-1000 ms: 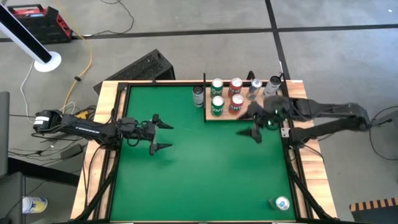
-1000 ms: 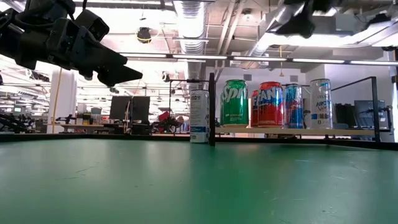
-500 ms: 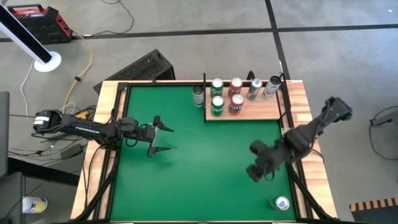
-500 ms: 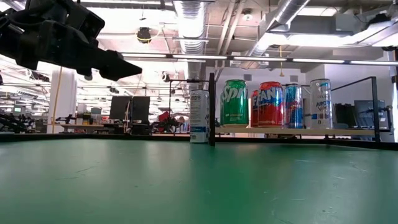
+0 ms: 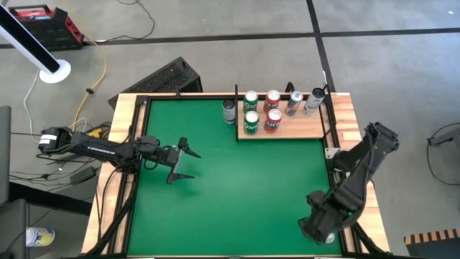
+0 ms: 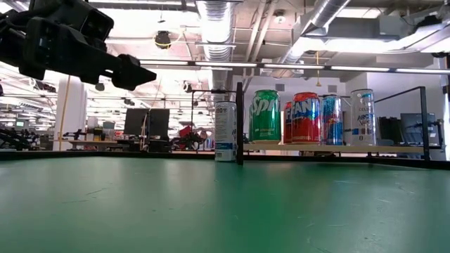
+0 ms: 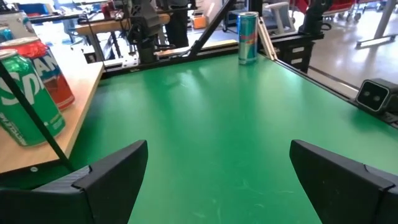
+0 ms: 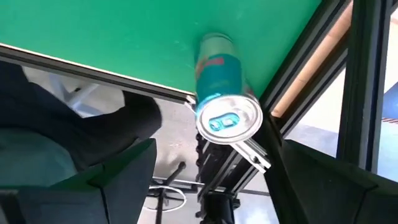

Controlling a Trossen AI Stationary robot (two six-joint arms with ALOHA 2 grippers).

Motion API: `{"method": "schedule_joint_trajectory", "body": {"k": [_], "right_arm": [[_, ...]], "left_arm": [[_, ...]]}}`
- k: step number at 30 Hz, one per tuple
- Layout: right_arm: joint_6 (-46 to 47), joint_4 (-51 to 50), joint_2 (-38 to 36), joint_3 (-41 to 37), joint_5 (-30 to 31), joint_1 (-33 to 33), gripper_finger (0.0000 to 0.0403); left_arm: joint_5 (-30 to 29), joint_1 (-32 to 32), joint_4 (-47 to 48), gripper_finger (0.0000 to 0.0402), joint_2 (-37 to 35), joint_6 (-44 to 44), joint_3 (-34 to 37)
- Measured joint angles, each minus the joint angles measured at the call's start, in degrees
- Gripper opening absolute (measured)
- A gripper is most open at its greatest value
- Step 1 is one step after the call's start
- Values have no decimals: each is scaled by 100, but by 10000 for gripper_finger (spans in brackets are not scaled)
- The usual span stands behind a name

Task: Place canned beverage on shelf
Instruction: Put the blue soda can on the shelf aligned with the other blue soda can

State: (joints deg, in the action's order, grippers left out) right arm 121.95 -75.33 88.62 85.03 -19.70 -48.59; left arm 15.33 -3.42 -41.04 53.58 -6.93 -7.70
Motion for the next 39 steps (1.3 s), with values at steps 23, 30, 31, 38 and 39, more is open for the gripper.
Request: {"method": "schedule_joint_trajectory", "body": {"k": [23, 30, 31, 38, 39], "right_arm": [[663, 1134, 77, -870, 498, -763, 368], [673, 1201, 74, -1006, 493, -764, 368], [673, 1247, 74, -1037, 489, -767, 368], [700, 1286, 74, -1133, 476, -766, 359], [702, 1291, 74, -1132, 474, -766, 353]], "left_arm": [[91, 0, 7, 377, 0, 584, 0], [90, 0, -9, 377, 0, 519, -2], [90, 0, -8, 377, 0, 519, -2], [85, 0, -7, 377, 0, 484, -4], [85, 0, -7, 377, 0, 481, -4]]}}
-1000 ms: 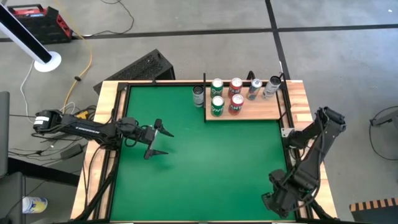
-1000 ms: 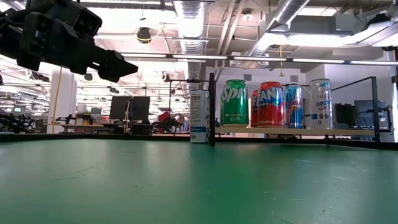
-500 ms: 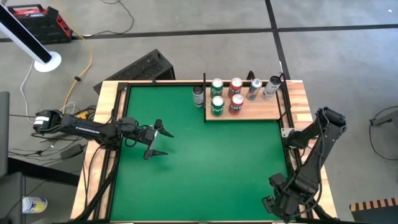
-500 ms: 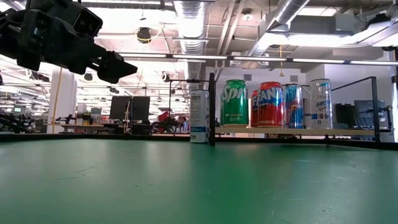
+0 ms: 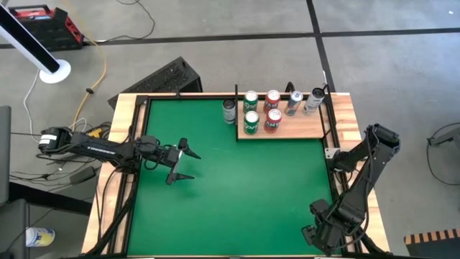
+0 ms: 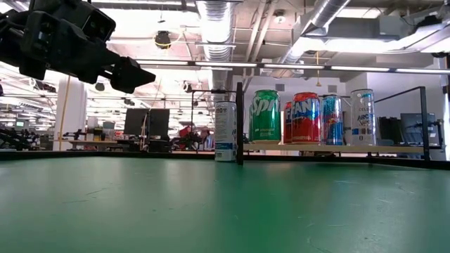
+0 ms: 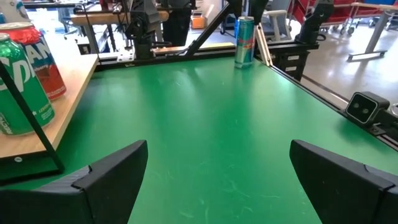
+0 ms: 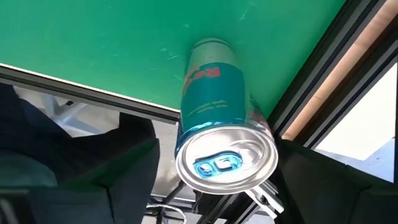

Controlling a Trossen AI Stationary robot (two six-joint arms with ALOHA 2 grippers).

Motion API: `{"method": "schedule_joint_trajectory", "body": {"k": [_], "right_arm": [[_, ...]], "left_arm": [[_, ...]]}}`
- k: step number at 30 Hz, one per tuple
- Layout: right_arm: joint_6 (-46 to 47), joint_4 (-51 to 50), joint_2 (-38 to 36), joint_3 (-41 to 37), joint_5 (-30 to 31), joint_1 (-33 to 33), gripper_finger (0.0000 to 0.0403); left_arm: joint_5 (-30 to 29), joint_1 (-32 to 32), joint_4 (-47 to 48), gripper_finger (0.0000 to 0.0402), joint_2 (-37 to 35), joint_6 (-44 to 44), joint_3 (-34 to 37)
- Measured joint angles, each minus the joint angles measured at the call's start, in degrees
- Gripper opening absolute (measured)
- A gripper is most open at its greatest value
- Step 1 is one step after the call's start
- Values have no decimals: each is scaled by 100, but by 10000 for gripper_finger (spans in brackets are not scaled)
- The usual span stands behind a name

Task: Place canned beverage on shelf
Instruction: Put the blue soda can on the shelf aligned with the other blue soda can

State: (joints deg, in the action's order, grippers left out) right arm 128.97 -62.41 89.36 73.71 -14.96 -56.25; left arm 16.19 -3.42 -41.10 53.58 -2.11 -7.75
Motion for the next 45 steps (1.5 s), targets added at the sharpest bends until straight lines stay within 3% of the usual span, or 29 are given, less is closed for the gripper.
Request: {"method": "schedule_joint_trajectory", "body": {"k": [9, 16, 22, 29, 35, 45], "right_arm": [[8, 2, 0, 2, -84, 0, 263], [-85, -28, -13, 8, -143, 90, 261], [-890, -802, -17, 463, -140, 524, 261], [-2703, -2725, -20, 1381, 63, 1570, 261], [-4922, -2703, -325, 1577, 848, 2974, 261], [-8290, -2761, -398, 1556, 1090, 5544, 261]], "left_arm": [[0, 0, 0, 377, 0, -24, 0], [-2, -1, 2, 377, 0, -116, 0], [0, 0, 3, 377, 0, -135, 0], [102, -1, 9, 377, 0, -191, 0], [153, -1, 32, 377, 0, -194, 0], [155, 0, 178, 377, 0, -216, 0]]}}
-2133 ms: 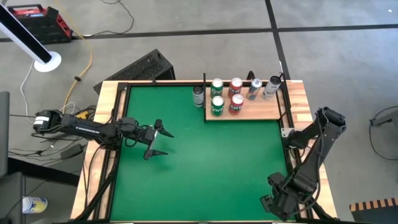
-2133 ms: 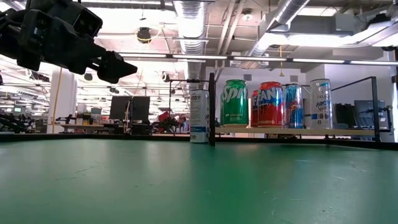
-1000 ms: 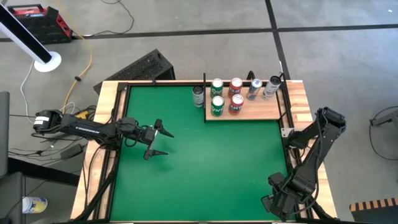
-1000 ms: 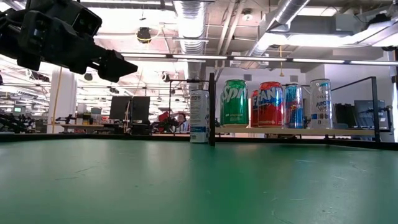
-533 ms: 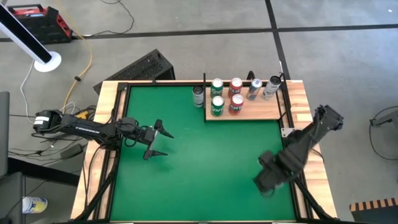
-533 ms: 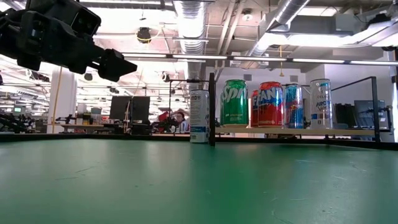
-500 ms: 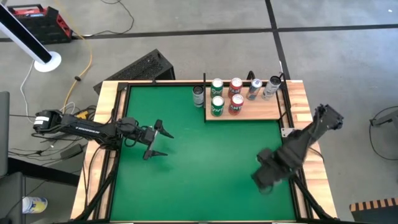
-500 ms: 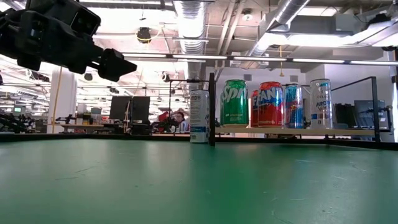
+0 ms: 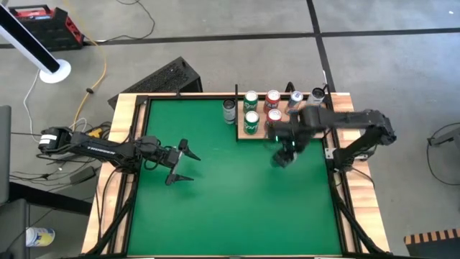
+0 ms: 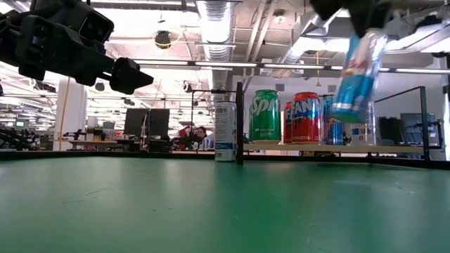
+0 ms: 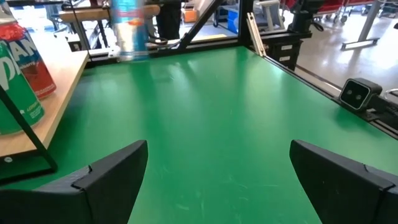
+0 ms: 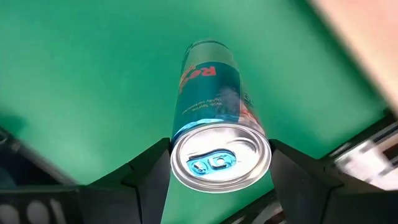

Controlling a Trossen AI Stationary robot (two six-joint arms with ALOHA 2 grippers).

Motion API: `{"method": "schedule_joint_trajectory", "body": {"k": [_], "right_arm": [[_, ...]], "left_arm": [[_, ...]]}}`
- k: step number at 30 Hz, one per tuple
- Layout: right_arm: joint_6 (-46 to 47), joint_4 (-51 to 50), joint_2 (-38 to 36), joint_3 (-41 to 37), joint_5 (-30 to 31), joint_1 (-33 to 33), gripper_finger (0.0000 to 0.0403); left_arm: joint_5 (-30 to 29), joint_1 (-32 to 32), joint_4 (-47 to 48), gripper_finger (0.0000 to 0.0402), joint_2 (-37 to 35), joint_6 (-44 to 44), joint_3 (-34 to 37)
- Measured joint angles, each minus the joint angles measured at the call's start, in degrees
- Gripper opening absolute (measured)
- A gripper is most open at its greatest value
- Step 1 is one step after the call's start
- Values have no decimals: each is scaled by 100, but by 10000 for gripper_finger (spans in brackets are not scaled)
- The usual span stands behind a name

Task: Place canned beverage on shelf
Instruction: Put the blue soda can on the shelf aligned with the other blue soda can

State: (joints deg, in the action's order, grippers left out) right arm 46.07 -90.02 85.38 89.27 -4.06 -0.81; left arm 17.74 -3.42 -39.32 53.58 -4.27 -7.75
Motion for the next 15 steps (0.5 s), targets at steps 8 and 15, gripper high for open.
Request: {"method": "schedule_joint_trajectory", "body": {"k": [8, 15], "right_arm": [[-1697, -8, -6, 0, 282, 1384, 261], [-2598, 0, -4, -2, 470, 2186, 261]], "left_arm": [[-2, 0, 3, 377, 0, -66, 0], [-56, 0, 3, 377, 0, -59, 0]]}}
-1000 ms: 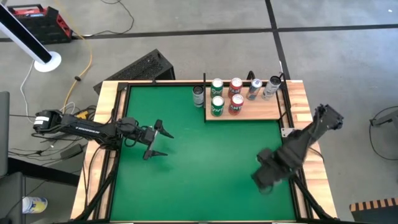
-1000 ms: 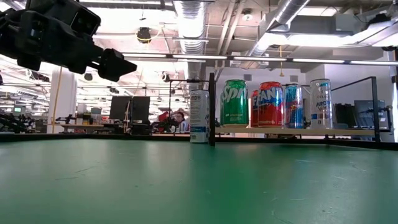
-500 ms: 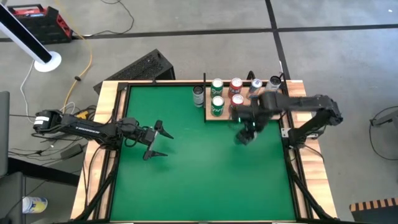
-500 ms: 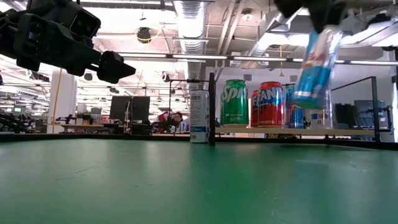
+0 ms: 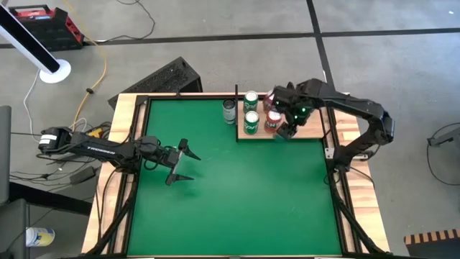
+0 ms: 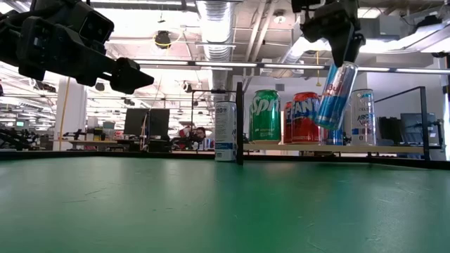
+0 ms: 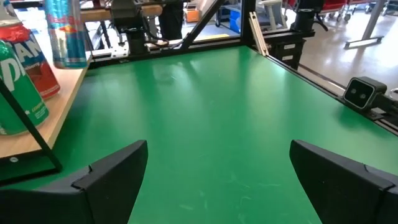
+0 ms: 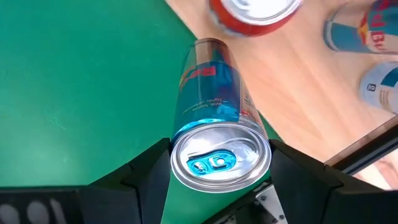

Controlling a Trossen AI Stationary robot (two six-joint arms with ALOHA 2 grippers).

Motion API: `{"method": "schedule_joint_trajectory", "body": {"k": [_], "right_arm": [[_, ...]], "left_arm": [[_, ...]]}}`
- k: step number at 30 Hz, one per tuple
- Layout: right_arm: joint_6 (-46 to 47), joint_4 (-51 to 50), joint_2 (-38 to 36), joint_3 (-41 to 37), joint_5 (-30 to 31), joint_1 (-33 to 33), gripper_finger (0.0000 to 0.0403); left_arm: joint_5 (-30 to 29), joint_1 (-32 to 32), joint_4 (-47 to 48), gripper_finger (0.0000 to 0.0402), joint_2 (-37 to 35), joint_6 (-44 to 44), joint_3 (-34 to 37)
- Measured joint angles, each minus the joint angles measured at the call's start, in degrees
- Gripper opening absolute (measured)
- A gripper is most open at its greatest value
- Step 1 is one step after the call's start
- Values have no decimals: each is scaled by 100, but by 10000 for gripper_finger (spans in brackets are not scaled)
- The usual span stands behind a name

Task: Place canned beverage on shelf
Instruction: Put the blue soda can on the shelf aligned with the other blue soda can

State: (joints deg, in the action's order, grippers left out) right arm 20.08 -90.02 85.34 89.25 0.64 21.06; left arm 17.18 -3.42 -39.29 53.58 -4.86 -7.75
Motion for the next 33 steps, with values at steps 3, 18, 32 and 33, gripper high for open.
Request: {"method": "schedule_joint_trajectory", "body": {"k": [3, 18, 32, 33], "right_arm": [[-289, -2, -43, -7, -3, 276, 261], [-2048, 5, -72, -182, 133, 1342, 261], [-3314, 10, -72, -435, 993, 1474, 261], [-3414, 1, -72, -435, 993, 1435, 261]], "left_arm": [[-63, 0, 0, 377, 0, 56, 0], [-762, 0, -85, 377, 0, 157, 0], [-1068, -30, -264, 377, 0, 256, 0], [-1069, -52, -276, 377, 0, 271, 0]]}}
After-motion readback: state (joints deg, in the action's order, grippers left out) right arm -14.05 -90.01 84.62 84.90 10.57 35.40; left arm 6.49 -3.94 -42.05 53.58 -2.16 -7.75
